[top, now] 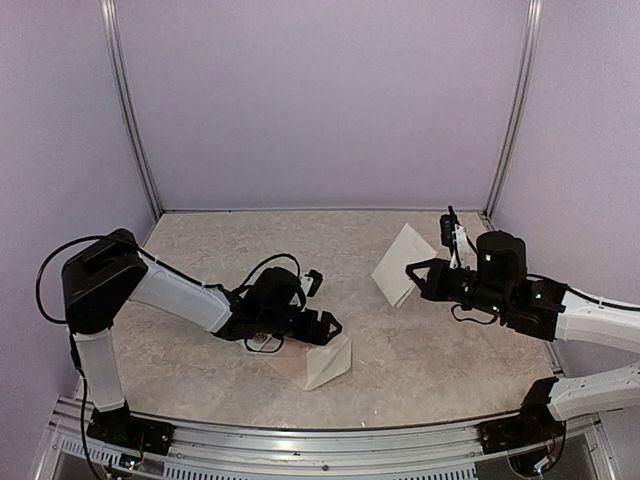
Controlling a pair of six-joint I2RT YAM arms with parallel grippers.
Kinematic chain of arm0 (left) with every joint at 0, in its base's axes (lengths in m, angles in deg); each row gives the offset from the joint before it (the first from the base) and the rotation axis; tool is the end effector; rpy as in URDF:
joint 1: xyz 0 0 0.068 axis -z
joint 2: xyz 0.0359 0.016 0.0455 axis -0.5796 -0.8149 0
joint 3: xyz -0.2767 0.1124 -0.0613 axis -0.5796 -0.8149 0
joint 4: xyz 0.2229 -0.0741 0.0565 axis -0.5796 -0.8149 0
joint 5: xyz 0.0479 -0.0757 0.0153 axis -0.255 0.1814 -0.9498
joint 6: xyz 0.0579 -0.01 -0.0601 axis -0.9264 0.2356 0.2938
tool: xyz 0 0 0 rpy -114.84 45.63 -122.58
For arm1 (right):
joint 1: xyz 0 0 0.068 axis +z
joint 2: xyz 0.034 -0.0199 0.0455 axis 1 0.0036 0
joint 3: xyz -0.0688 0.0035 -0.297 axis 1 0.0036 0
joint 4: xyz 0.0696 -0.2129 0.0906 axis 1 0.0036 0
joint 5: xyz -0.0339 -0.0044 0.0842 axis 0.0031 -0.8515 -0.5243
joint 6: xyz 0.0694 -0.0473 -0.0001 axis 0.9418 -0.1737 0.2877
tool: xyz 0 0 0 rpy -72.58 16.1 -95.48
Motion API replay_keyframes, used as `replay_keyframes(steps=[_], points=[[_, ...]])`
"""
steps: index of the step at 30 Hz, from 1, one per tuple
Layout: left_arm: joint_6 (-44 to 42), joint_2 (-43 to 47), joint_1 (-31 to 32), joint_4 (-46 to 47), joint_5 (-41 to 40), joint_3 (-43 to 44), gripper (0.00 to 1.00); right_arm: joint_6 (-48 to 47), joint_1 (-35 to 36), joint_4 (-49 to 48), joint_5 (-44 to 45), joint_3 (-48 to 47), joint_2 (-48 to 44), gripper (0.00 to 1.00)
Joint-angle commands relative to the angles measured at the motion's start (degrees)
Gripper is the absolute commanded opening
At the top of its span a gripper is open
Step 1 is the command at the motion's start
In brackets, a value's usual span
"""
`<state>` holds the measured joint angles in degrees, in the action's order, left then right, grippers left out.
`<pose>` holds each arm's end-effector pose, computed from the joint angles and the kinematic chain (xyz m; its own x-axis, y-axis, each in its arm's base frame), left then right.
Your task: Place the letter into the envelope and seal it
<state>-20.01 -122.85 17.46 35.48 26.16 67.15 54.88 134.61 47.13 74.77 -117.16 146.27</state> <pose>0.2441 -0.3353 0.1456 -0.7275 0.1858 -0.6604 0.5666 0.7055 -0.4257 0.1663 0.1571 0.2928 -0.5748 0.3041 -0.7597 -0.3727 0.7292 0.5739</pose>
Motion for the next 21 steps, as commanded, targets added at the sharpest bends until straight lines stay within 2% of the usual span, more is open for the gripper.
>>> replay_keyframes(steps=[1, 5, 8, 14, 17, 21], points=[[7.38, 3.06, 0.19, -9.47, -9.67, -3.63, 0.90, 0.41, -0.54, 1.81, -2.52, -2.52, 2.71, 0.00], [11.45, 6.88, 1.42, -11.47, -12.75, -5.31, 0.91, 0.65, -0.77, 3.88, -8.04, -4.01, 5.69, 0.00], [10.87, 10.77, 2.76, -10.37, -13.42, -7.14, 0.92, 1.16, -1.45, 6.16, -14.15, -4.87, 7.50, 0.00], [11.23, 18.87, 2.65, -12.98, -11.46, -9.87, 0.91, 3.18, -2.07, 6.79, -32.55, -6.71, 12.10, 0.00], [12.44, 20.93, 2.43, -14.18, -9.85, -12.16, 0.85, 6.52, -1.91, 4.46, -38.88, -6.45, 14.62, 0.00], [13.59, 22.63, 1.89, -15.03, -8.47, -15.22, 0.77, 11.10, -1.11, 2.04, -42.14, -6.49, 18.61, 0.00]])
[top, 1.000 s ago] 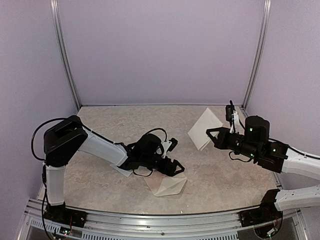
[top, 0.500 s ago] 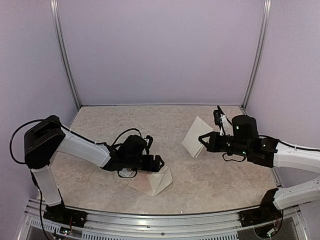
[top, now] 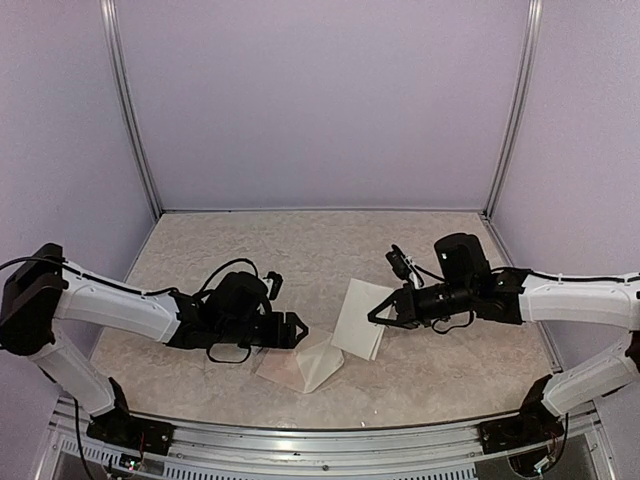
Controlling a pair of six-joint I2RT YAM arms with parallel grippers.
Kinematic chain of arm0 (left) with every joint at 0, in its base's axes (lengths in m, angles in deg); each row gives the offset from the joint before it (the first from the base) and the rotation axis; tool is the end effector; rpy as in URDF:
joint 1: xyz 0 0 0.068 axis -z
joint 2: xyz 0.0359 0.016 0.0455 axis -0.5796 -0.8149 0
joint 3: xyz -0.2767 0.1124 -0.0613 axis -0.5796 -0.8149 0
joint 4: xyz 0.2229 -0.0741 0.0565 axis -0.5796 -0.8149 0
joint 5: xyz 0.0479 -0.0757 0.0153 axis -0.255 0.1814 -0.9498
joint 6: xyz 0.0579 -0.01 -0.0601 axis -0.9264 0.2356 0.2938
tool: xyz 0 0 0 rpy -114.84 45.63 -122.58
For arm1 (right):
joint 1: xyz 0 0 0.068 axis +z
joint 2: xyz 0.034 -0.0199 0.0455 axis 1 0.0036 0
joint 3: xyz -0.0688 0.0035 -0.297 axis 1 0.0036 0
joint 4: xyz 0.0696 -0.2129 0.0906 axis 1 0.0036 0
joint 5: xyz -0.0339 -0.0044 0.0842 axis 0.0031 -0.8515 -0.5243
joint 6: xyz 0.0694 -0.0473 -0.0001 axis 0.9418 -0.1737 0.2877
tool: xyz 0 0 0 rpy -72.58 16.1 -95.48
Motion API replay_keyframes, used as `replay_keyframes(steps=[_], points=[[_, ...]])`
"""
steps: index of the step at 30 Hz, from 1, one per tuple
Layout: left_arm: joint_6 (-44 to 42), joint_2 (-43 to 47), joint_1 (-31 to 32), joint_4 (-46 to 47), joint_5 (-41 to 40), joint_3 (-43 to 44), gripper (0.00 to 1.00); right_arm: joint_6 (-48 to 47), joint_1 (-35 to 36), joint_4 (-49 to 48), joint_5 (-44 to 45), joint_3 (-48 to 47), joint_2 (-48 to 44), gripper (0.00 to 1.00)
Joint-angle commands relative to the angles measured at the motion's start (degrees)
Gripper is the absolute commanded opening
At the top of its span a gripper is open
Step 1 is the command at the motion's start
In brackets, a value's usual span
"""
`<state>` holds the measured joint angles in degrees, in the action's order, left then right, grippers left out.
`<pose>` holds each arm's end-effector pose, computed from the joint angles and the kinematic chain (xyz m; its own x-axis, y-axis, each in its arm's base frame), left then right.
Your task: Place the letter into the envelope and seal it
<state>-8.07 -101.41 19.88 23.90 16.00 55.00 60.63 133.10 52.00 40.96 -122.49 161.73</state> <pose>0.1893 -0.2640 0.1906 -0.7916 0.0169 -0.6108 0.3651 0.8146 -0.4507 0.1709 0.2106 0.2571 -0.9091 -0.0203 -0.4161 -0.3669 0.5123 0.7765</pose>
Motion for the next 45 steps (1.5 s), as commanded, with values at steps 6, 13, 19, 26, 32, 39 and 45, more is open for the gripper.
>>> replay_keyframes(steps=[6, 13, 19, 26, 32, 39, 45], points=[[3.62, 3.09, -0.73, -4.04, 1.70, -6.47, 0.71, 9.99, 3.47, -6.00, -9.64, -3.26, 11.01, 0.00], [4.96, 5.24, -0.90, -5.21, 0.34, -9.15, 0.71, 14.47, 4.22, -6.50, -8.43, -3.87, 18.35, 0.00], [6.31, 4.53, -1.34, -2.61, 3.59, -10.33, 0.68, 15.00, 4.50, -3.06, -7.45, -4.39, 22.65, 0.00], [8.27, 2.23, -1.69, -1.54, 4.93, -10.81, 0.64, 13.64, 4.51, 3.67, -3.07, -5.32, 25.06, 0.00], [9.20, 0.52, -1.80, -0.03, 6.50, -10.79, 0.61, 12.01, 4.50, 7.55, -1.88, -5.96, 26.44, 0.00], [8.88, -1.09, -1.61, 1.27, 7.88, -10.27, 0.45, 11.29, 4.55, 7.98, -2.89, -7.82, 28.87, 0.00], [8.33, -1.54, -1.54, 1.53, 8.14, -10.27, 0.23, 11.45, 4.51, 7.24, -4.01, -8.47, 30.36, 0.00]])
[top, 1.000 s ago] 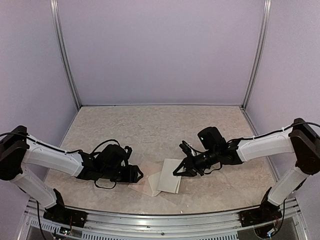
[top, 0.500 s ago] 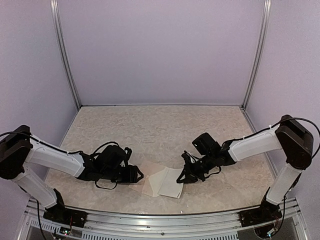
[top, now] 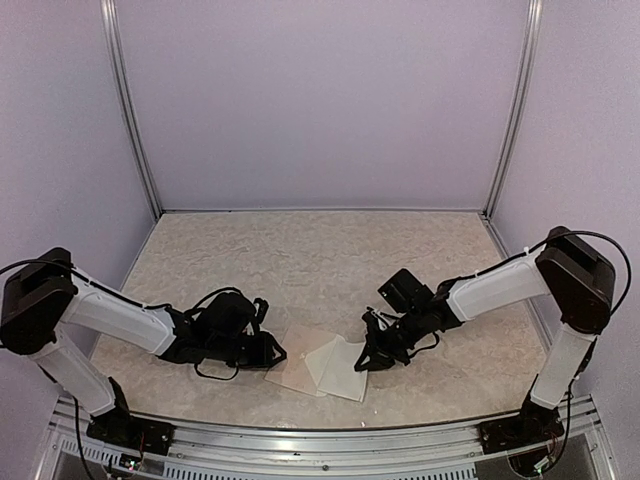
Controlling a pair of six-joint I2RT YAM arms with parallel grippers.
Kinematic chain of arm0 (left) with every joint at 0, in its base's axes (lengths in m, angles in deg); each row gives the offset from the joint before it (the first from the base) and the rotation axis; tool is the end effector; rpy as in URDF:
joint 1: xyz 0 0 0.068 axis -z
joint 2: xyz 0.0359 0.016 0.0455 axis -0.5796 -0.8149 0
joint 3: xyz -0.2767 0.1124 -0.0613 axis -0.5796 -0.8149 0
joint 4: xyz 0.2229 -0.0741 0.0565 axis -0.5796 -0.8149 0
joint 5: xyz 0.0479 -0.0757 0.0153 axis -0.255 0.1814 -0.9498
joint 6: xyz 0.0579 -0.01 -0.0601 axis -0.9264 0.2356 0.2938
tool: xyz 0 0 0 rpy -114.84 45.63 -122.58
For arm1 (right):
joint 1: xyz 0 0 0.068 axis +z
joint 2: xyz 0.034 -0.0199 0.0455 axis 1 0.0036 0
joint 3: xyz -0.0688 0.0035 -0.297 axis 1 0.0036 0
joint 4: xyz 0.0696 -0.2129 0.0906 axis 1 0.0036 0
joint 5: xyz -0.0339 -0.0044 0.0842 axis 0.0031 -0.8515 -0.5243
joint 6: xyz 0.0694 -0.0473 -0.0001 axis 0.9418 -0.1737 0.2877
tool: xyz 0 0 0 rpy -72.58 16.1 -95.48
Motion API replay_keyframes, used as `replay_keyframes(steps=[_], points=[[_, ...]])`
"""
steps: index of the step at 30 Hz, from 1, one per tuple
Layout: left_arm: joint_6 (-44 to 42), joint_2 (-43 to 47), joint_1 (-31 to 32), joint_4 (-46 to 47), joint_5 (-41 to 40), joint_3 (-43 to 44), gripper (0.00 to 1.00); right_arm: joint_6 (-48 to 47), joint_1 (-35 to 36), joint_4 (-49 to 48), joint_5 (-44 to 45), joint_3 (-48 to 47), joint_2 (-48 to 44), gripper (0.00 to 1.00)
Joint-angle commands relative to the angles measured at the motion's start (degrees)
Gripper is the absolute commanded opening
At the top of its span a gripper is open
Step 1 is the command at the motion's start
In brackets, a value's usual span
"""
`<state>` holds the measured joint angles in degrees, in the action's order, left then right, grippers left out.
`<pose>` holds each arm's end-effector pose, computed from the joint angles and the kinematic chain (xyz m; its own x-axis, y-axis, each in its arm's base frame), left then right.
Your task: Place the letter into the envelope and seal it
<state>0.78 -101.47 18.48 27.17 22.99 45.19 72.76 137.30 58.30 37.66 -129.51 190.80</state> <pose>0.1675 -0.2359 0.1466 -0.9076 -0.0320 -0.4186 0.2175 0.8170 -0.5340 0.1914 0.2676 0.1420 -0.9910 -0.0429 0.1268 0.0524 0.7473 0.6624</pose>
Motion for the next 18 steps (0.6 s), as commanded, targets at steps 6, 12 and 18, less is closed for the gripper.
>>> replay_keyframes(steps=[6, 12, 18], points=[[-1.18, -2.02, -0.12, -0.57, 2.09, -0.56, 0.09, -0.77, 0.36, 1.39, -1.05, -1.91, 1.58, 0.00], [-2.33, -2.24, -0.14, 0.25, 2.61, -0.52, 0.00, -1.12, 0.36, 1.44, -1.49, -2.89, 2.79, 0.00], [-2.77, -2.23, 0.05, 0.55, 2.49, -0.86, 0.00, -1.17, 0.34, 2.33, -1.10, -3.41, 2.64, 0.00]])
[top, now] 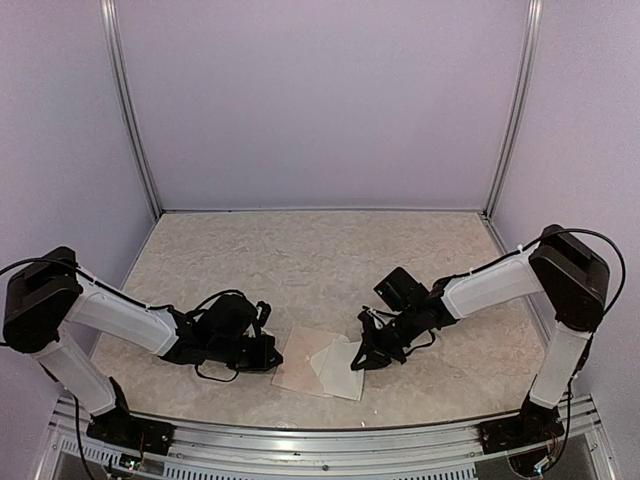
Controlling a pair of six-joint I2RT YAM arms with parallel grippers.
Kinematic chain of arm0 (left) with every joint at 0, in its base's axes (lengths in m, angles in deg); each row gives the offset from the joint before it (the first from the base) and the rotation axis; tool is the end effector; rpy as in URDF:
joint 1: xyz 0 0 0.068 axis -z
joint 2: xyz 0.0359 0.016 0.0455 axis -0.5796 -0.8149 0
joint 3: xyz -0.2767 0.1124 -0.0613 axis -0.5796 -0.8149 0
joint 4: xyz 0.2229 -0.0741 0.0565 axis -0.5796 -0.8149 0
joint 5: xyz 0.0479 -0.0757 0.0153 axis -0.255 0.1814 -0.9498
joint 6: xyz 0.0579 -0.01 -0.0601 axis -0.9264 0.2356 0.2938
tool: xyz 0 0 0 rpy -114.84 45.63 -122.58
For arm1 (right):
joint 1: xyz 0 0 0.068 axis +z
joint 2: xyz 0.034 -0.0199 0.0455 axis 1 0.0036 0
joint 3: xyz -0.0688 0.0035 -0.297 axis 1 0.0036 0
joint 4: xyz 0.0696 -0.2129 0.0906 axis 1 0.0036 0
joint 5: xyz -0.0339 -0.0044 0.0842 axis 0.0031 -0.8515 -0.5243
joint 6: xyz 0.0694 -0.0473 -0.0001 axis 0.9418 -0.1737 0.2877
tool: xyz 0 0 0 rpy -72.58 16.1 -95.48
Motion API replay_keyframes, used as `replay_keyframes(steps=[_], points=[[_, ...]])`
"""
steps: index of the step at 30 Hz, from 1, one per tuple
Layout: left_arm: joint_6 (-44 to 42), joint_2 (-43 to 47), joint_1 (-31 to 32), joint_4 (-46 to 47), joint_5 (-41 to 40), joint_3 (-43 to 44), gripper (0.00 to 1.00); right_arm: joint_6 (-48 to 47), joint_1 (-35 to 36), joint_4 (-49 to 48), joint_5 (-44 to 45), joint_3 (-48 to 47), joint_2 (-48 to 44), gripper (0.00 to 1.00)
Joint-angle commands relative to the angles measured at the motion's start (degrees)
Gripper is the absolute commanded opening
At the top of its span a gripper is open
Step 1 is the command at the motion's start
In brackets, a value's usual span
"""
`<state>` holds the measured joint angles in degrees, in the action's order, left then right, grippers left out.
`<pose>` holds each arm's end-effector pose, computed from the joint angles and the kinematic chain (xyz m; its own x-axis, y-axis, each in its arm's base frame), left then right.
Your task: Place the letter into the envelope and seal it
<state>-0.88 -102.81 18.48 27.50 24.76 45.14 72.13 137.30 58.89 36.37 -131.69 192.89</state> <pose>0.1662 -0.2381 0.1407 -0.9133 0.0111 -0.4072 0.2452 0.8133 -0.5277 0.1967 0.2755 0.1401 -0.9883 -0.0627 0.1393 0.0471 0.7426 0.6680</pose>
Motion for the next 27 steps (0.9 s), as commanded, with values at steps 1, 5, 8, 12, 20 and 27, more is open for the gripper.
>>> replay_keyframes(steps=[1, 5, 8, 12, 20, 27], points=[[-0.92, -0.87, 0.05, 0.14, 0.48, -0.91, 0.00, -0.35, 0.26, 2.18, 0.63, -1.06, 0.11, 0.00], [-0.62, 0.87, 0.38, -0.02, -1.46, -1.67, 0.00, 0.56, 0.19, 3.06, 1.01, 0.39, -1.93, 0.00], [-0.70, 2.25, 0.49, -0.22, -3.08, -2.14, 0.00, 1.11, 0.12, 4.15, 1.39, 1.25, -3.42, 0.00], [-1.32, 3.72, 0.57, -0.08, -3.33, -2.30, 0.00, 1.51, 0.09, 5.94, 1.55, 2.05, -4.91, 0.00], [-5.45, 5.59, 2.54, 4.28, -1.76, -3.42, 0.00, 0.79, -0.24, 6.87, 1.02, 0.93, -4.32, 0.00], [-8.62, 7.61, 3.73, 4.54, -1.91, -3.50, 0.00, 0.11, -0.22, 6.32, -0.04, -0.74, -2.27, 0.00]])
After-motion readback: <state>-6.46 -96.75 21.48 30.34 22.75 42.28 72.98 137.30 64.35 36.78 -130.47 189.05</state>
